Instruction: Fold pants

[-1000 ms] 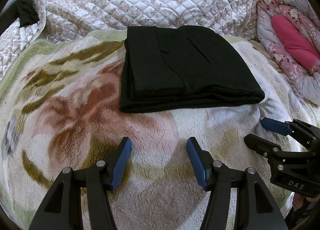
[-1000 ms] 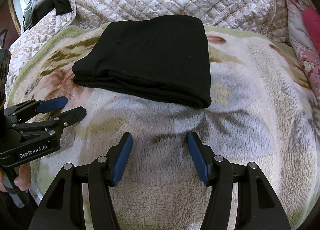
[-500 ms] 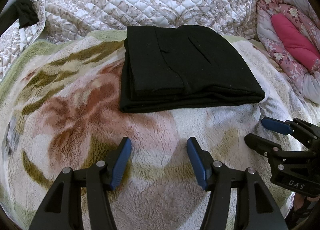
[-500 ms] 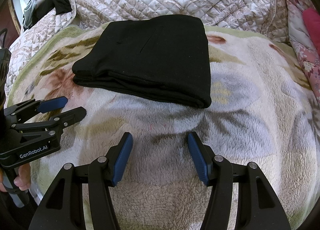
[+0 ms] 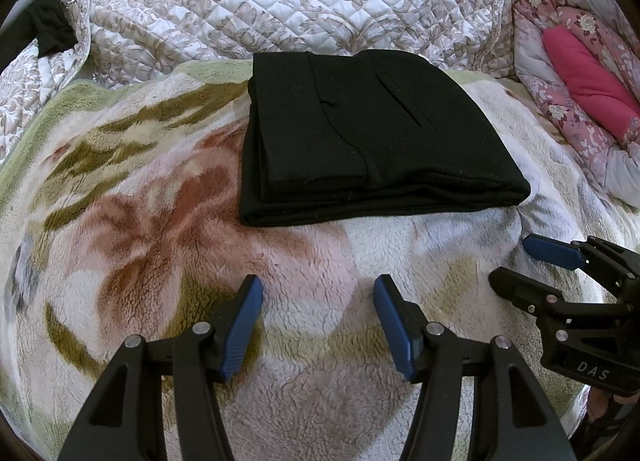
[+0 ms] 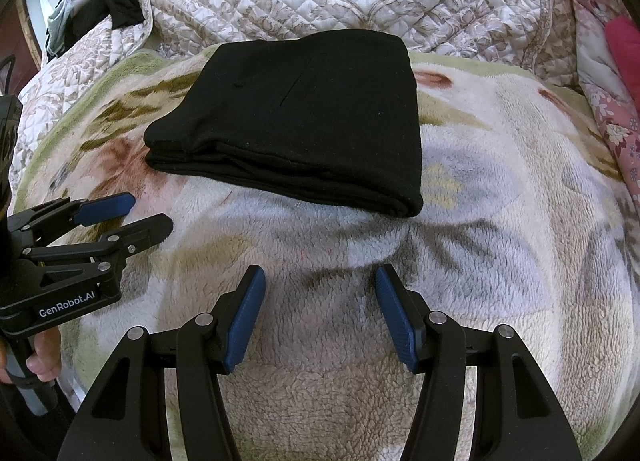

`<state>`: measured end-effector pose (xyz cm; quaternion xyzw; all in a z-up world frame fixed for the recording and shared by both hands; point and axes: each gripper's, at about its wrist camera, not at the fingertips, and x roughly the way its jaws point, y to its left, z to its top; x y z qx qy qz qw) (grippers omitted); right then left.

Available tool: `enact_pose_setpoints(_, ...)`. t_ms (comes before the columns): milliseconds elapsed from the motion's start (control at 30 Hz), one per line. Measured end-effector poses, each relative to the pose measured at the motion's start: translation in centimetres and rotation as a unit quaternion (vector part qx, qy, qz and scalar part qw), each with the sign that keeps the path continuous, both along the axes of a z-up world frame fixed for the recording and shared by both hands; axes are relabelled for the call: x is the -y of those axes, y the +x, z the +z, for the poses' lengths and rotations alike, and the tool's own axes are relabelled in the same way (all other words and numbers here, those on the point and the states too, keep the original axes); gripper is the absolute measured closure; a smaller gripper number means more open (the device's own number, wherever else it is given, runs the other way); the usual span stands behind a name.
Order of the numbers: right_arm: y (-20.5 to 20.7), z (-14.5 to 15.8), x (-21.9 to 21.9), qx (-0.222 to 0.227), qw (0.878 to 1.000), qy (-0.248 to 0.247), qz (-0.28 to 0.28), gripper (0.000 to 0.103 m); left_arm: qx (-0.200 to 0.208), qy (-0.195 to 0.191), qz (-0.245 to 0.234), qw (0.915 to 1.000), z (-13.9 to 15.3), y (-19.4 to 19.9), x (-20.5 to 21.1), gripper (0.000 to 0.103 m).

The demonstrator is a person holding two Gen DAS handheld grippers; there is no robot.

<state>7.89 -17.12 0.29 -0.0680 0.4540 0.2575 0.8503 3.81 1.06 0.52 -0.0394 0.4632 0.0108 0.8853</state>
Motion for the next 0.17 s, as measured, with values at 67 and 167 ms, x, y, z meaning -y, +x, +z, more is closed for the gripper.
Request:
enact_pose_setpoints(67,-0.01,0.01,-0.02,0.000,1.000,0.000,0.000,0.045,0.001,0.001,-0.001,1.0000,-0.04,0.01,-0.05,0.042)
enact_pose_setpoints(167,-0.01,-0.01,-0.01,0.000,1.000,-0.002,0.000,0.045,0.002,0.001,-0.001,1.0000,-0.04,-0.10,-0.11,0.042)
